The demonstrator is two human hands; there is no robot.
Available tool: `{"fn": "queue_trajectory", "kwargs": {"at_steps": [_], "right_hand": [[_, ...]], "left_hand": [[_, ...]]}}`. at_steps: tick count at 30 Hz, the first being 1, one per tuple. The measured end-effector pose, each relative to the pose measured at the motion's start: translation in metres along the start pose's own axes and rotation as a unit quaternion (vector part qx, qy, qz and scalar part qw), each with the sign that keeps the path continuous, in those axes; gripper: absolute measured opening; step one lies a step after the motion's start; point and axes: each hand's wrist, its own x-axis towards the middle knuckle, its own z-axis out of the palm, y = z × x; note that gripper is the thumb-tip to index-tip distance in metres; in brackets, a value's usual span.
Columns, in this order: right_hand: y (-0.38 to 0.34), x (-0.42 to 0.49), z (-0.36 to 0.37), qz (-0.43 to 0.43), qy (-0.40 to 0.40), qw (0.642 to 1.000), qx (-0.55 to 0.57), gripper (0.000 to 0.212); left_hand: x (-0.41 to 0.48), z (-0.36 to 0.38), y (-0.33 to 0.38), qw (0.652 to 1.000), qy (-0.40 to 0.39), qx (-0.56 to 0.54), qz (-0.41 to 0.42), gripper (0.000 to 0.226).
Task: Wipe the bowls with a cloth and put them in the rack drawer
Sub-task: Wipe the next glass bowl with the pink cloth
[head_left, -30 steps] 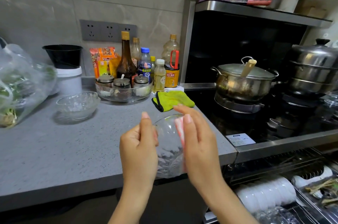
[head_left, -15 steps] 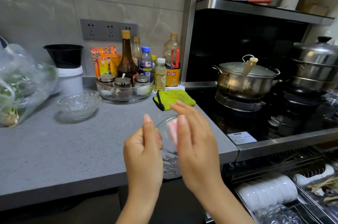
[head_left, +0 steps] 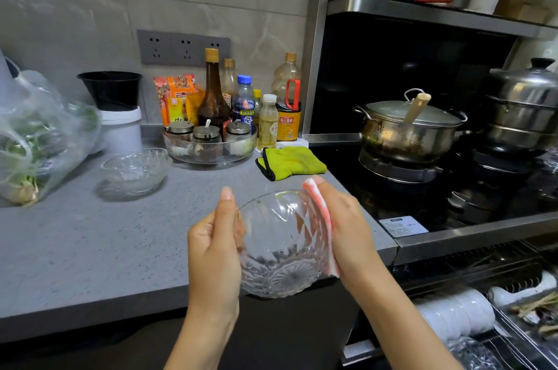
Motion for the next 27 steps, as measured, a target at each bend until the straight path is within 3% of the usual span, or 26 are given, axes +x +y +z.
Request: {"fn": "queue_trajectory", "kwargs": {"at_steps": [4, 11, 14, 18, 21, 24, 25, 27], "right_hand": [[-0.003, 0.0, -0.004, -0.008, 0.017, 1.0, -0.017, 0.058], [-0.024, -0.008, 0.003, -0.098, -0.027, 0.984, -0.148, 0.057], [-0.02, -0.01, 0.004, -0.129, -0.007, 0.981, -0.144, 0.057], [0.008, -0.016, 0.01, -0.175, 0.061, 0.965, -0.185, 0.045], [0.025, -0.024, 0.019, -0.263, 0.076, 0.905, -0.326, 0.042], [0.023, -0.023, 0.026, -0.336, 0.07, 0.829, -0.441, 0.046], [0.023, -0.02, 0.025, -0.341, 0.067, 0.823, -0.449, 0.046], [0.018, -0.012, 0.018, -0.296, 0.045, 0.864, -0.404, 0.044]], "left_hand": [[0.001, -0.003, 0.004, 0.995, -0.028, 0.089, 0.04, 0.055], [0.003, 0.009, 0.019, 0.953, -0.175, 0.224, 0.109, 0.058], [0.001, 0.011, 0.016, 0.951, -0.152, 0.236, 0.131, 0.06], [-0.001, 0.01, 0.009, 0.979, -0.049, 0.172, 0.101, 0.057], [-0.002, 0.014, -0.001, 0.992, 0.014, 0.108, 0.068, 0.057], [-0.008, 0.021, -0.009, 0.996, -0.001, 0.085, 0.026, 0.071], [-0.01, 0.022, -0.01, 0.996, -0.006, 0.087, 0.026, 0.07], [-0.012, 0.022, -0.009, 0.993, -0.001, 0.106, 0.048, 0.062]]}}
